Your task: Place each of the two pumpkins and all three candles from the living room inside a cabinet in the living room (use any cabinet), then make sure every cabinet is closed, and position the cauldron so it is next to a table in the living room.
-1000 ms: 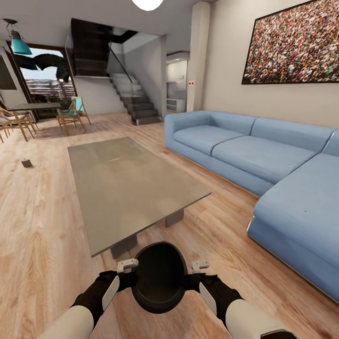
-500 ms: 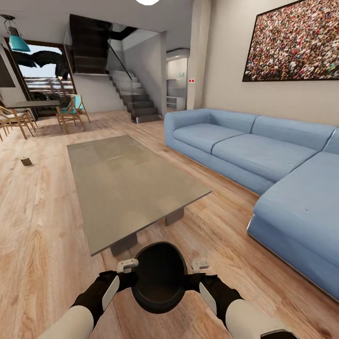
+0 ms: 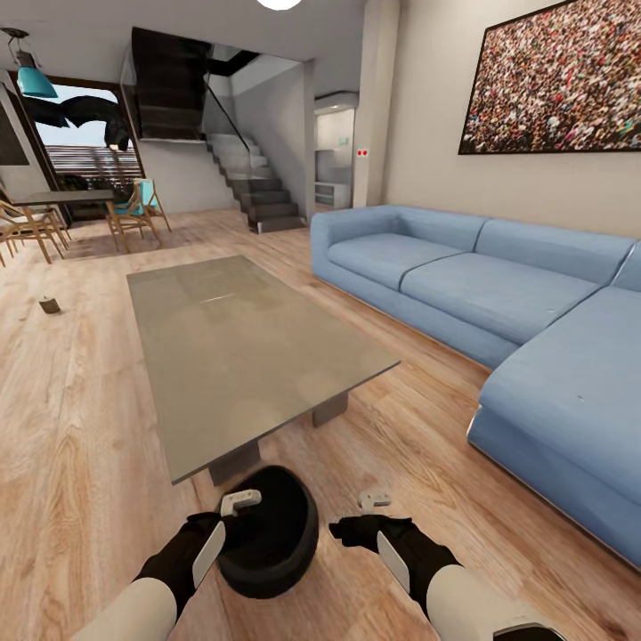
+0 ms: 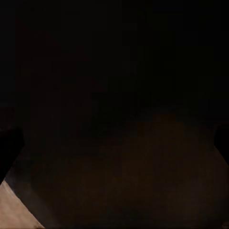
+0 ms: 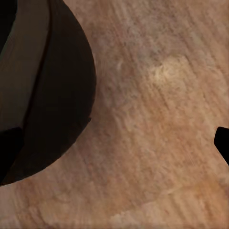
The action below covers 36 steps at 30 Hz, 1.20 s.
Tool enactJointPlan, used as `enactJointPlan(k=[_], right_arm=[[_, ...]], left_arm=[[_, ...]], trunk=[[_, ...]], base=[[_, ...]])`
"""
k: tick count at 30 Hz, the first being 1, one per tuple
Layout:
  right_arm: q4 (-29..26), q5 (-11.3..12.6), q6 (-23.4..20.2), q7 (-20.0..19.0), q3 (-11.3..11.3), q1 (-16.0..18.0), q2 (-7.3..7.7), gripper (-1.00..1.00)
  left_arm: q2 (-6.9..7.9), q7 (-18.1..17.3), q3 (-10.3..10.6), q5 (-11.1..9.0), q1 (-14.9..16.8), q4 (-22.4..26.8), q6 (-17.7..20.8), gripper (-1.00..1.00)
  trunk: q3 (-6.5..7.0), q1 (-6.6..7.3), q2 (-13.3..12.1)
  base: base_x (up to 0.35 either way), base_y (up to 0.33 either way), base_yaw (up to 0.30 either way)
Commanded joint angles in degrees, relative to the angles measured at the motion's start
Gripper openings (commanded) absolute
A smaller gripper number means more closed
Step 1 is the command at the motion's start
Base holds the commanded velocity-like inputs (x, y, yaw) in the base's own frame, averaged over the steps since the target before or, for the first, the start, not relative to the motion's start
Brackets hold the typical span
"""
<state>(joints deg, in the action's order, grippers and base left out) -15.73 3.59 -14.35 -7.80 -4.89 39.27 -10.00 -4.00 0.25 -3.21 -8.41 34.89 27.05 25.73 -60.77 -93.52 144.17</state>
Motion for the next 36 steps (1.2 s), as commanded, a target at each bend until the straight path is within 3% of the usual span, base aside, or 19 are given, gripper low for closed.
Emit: enactJointPlan(k=[1, 5, 36], right_arm=[[-0.09, 0.37, -0.31, 0.07, -0.20, 0.01, 0.00, 1.00], [-0.09, 0.37, -0.32, 0.07, -0.20, 0.01, 0.00, 1.00], [-0.09, 0.37, -0.30, 0.06, -0.20, 0.01, 0.00, 1.00]], left_arm=[[-0.05, 0.04, -0.34, -0.38, 0.00, 0.11, 0.37, 1.00], [-0.06, 0.02, -0.34, -0.38, 0.00, 0.11, 0.37, 1.00], [-0.15, 0.40, -0.49, -0.58, 0.00, 2.13, 2.56, 1.00]], trunk=[[-0.05, 0.01, 0.02], [-0.05, 0.01, 0.02], [6.82, 0.81, -0.39]], base=[[0.000, 0.000, 0.000], [0.000, 0.000, 0.000], [-0.032, 0.000, 0.000]])
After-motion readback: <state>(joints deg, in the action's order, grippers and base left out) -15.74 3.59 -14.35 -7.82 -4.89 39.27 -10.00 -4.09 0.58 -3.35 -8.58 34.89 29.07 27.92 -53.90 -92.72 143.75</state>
